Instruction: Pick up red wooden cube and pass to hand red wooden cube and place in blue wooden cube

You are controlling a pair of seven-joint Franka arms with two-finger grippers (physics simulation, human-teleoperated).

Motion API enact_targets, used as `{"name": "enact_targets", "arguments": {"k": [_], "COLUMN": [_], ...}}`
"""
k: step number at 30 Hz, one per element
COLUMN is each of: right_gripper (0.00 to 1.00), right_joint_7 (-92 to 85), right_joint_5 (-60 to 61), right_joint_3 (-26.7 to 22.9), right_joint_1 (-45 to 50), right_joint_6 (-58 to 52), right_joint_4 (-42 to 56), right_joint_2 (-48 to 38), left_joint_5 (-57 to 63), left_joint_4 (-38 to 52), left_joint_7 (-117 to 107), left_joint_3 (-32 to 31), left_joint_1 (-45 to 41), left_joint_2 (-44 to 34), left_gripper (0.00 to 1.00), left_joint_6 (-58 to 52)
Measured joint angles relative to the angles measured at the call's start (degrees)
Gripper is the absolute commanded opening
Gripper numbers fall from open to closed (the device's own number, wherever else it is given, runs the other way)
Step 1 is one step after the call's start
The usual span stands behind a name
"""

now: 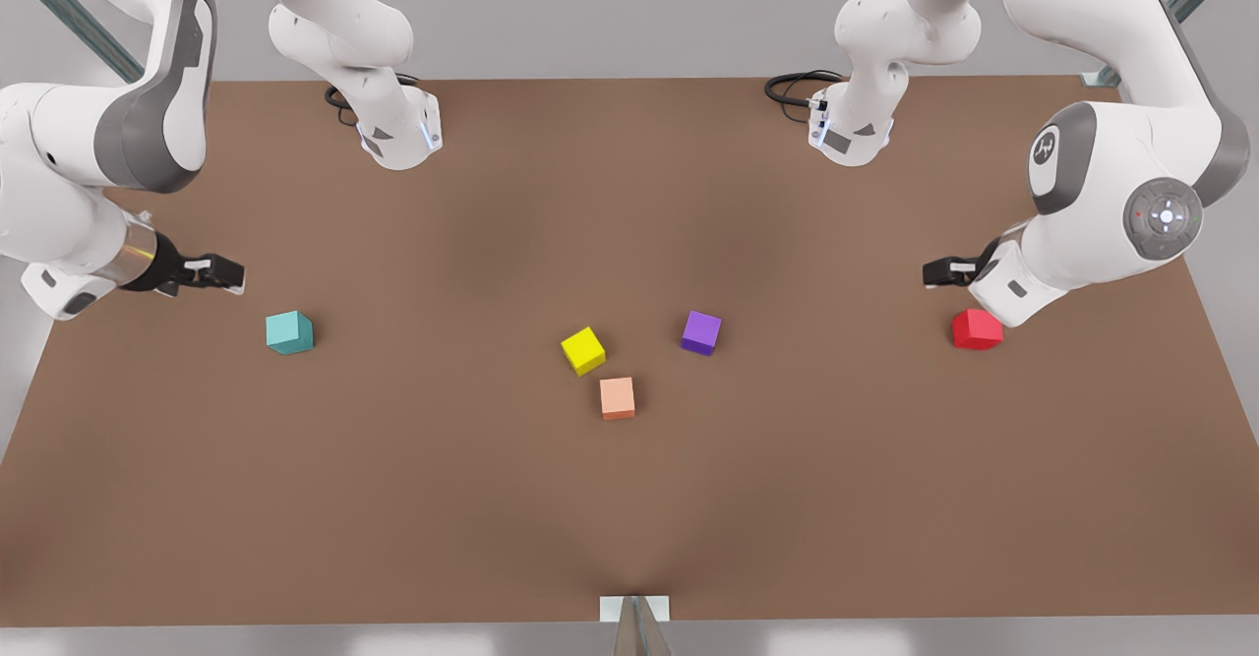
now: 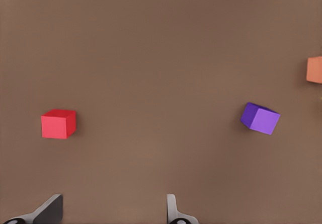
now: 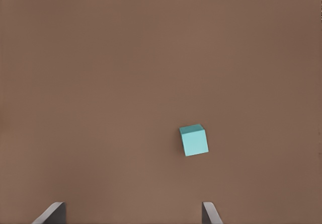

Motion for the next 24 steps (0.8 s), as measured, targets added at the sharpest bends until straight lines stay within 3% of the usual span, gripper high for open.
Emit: {"name": "enact_targets", "arguments": {"k": [3, 6, 11, 18, 24], "right_gripper": [1.00, 1.00, 1.00, 1.00, 1.00], "right_joint_7": [-0.19, -0.37, -0.60, -0.86, -1.02], "right_joint_5": [0.05, 0.07, 0.08, 0.08, 0.13], "right_joint_3": [0.00, 0.00, 0.00, 0.00, 0.00], "right_joint_1": [-0.07, -0.16, -0.17, -0.20, -0.29], "right_joint_6": [0.84, 1.32, 1.75, 1.96, 2.03], "right_joint_4": [0.00, 0.00, 0.00, 0.00, 0.00], "right_joint_2": [0.08, 0.16, 0.26, 0.35, 0.29], "left_joint_5": [-0.05, 0.04, 0.13, 0.17, 0.14], "left_joint_4": [0.01, -0.61, -12.62, -28.98, -33.45], "left_joint_7": [0.00, 1.88, 10.44, 23.57, 31.35], "left_joint_3": [0.33, 6.09, 14.91, 17.46, 17.55], "left_joint_1": [-0.12, 1.56, 3.98, 6.02, 6.07], "left_joint_2": [0.58, 7.24, 11.04, 12.21, 12.48], "left_gripper": [1.00, 1.00, 1.00, 1.00, 1.00], "left_joint_6": [0.59, 4.35, 16.95, 35.67, 43.68]}}
